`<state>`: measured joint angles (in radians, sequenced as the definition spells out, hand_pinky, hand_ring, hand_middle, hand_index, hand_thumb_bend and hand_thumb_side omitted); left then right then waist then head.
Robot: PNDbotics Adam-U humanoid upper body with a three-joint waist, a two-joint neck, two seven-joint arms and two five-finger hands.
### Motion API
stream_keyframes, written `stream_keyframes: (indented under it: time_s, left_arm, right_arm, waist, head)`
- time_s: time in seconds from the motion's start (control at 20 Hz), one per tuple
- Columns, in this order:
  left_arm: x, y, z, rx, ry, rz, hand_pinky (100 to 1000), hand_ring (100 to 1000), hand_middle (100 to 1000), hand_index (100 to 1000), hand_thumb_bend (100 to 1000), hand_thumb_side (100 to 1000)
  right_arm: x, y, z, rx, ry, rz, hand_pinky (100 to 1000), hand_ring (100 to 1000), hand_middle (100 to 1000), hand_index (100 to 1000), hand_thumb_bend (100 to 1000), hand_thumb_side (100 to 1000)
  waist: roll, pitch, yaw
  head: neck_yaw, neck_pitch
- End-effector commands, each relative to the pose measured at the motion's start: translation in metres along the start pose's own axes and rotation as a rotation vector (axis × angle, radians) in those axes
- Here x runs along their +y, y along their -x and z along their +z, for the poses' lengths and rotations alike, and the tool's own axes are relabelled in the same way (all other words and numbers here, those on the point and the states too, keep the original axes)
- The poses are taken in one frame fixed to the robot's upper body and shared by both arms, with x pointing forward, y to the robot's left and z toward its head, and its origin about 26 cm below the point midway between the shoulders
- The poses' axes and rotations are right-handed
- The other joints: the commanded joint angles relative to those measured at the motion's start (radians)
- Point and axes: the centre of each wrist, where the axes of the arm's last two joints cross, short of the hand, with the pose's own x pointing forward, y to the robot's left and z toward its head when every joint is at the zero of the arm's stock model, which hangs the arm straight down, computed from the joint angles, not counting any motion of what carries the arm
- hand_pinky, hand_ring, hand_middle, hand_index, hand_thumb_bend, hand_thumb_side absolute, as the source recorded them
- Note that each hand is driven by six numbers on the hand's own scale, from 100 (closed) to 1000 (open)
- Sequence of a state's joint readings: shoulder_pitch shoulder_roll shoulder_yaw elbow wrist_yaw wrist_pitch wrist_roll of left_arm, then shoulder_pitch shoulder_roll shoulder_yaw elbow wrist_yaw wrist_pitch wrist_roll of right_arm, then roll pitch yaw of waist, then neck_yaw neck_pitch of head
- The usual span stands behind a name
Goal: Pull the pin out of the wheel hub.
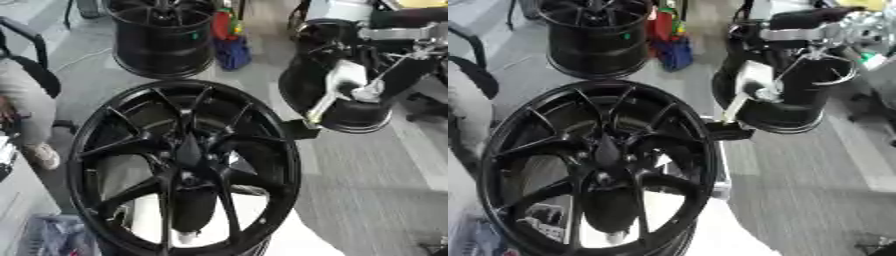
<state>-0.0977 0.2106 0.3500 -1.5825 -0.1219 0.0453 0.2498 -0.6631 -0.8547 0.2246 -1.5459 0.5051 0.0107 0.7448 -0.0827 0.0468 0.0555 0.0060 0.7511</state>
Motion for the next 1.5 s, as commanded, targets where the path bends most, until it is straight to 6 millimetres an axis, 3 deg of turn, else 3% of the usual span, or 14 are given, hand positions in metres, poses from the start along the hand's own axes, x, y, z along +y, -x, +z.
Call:
stream_keyframes:
  time_s: [0.05,0.1,0.15,0.3,0.35,0.4,0.6,0.7,0.95,1.0,1.05,1.1,1.35,1.5]
  left_arm:
    - [0.004,-0.01,-0.007,-0.038,-0.024,0.006,582,568,661,747,597,236]
    - [0.004,-0.011,-0.007,-0.039,-0.022,0.007,582,568,661,747,597,236]
    - [0.004,-0.01,-0.007,-0.037,-0.023,0.008,582,568,661,747,596,237]
    - [0.006,-0.01,-0.007,-0.034,-0.04,0.012,582,568,661,747,596,237]
    - [0.005,-0.01,-0.007,-0.034,-0.042,0.014,582,568,661,747,596,237]
    - [0.005,-0.01,-0.007,-0.034,-0.041,0.014,582,568,661,747,596,237]
    - [0.004,-0.008,-0.005,-0.029,-0.034,0.015,582,567,660,748,596,238]
    - [0.003,-0.008,-0.005,-0.028,-0.027,0.015,582,567,660,748,595,238]
    - [-0.003,-0.008,-0.003,-0.028,0.003,0.019,582,567,659,748,594,238]
    - [-0.004,-0.008,-0.002,-0.028,0.01,0.021,582,567,659,747,594,238]
    - [-0.005,-0.008,-0.002,-0.029,0.018,0.022,582,567,659,748,594,238]
    - [-0.007,-0.008,-0.002,-0.029,0.024,0.024,582,566,659,747,594,237]
    - [-0.012,-0.008,0.0,-0.028,0.043,0.038,582,566,658,747,593,238]
    - [-0.015,-0.008,0.001,-0.029,0.048,0.047,582,566,657,746,593,237]
  right_arm:
    - [-0.004,0.046,0.029,0.225,0.054,-0.04,494,530,586,767,156,192]
    - [0.007,0.057,0.029,0.265,0.047,-0.074,494,530,586,767,156,192]
    - [0.019,0.067,0.029,0.296,0.04,-0.105,617,633,691,844,173,221]
    - [0.06,0.092,0.029,0.411,0.031,-0.222,762,769,799,894,204,282]
    - [0.076,0.1,0.03,0.455,0.027,-0.262,772,778,808,897,208,290]
    - [0.092,0.108,0.032,0.505,0.022,-0.303,849,849,863,915,248,367]
    - [0.139,0.121,0.046,0.663,0.046,-0.398,917,901,918,925,278,433]
    - [0.15,0.118,0.055,0.715,0.094,-0.422,916,896,924,921,268,457]
    - [0.172,0.11,0.088,0.781,0.247,-0.487,887,874,905,911,235,396]
    - [0.176,0.109,0.096,0.776,0.282,-0.498,856,852,876,902,277,379]
    - [0.18,0.107,0.104,0.77,0.317,-0.508,853,849,872,901,185,337]
    - [0.183,0.105,0.11,0.762,0.35,-0.515,823,825,858,894,152,301]
    - [0.181,0.072,0.1,0.579,0.553,-0.566,715,705,765,846,100,240]
    - [0.18,0.045,0.087,0.443,0.675,-0.612,661,614,671,769,100,167]
  waist:
    - [0.011,-0.003,-0.004]
    - [0.012,-0.003,0.0]
    - [0.014,0.0,0.0]
    - [0.021,0.007,-0.016]
    - [0.023,0.008,-0.016]
    - [0.024,0.007,-0.015]
    - [0.026,0.002,-0.005]
    - [0.027,-0.001,0.002]
    - [0.028,-0.008,0.029]
    - [0.029,-0.009,0.036]
    - [0.03,-0.01,0.042]
    - [0.031,-0.011,0.047]
    - [0.044,-0.007,0.056]
    - [0.051,-0.003,0.056]
  head:
    - [0.008,-0.018]
    - [0.004,-0.018]
    - [0.006,-0.018]
    - [0.022,-0.017]
    - [0.022,-0.016]
    - [0.023,-0.015]
    - [0.018,-0.007]
    - [0.012,-0.004]
    - [-0.012,0.002]
    - [-0.017,0.003]
    - [-0.023,0.004]
    - [-0.029,0.005]
    - [-0.032,0.002]
    - [-0.032,0.001]
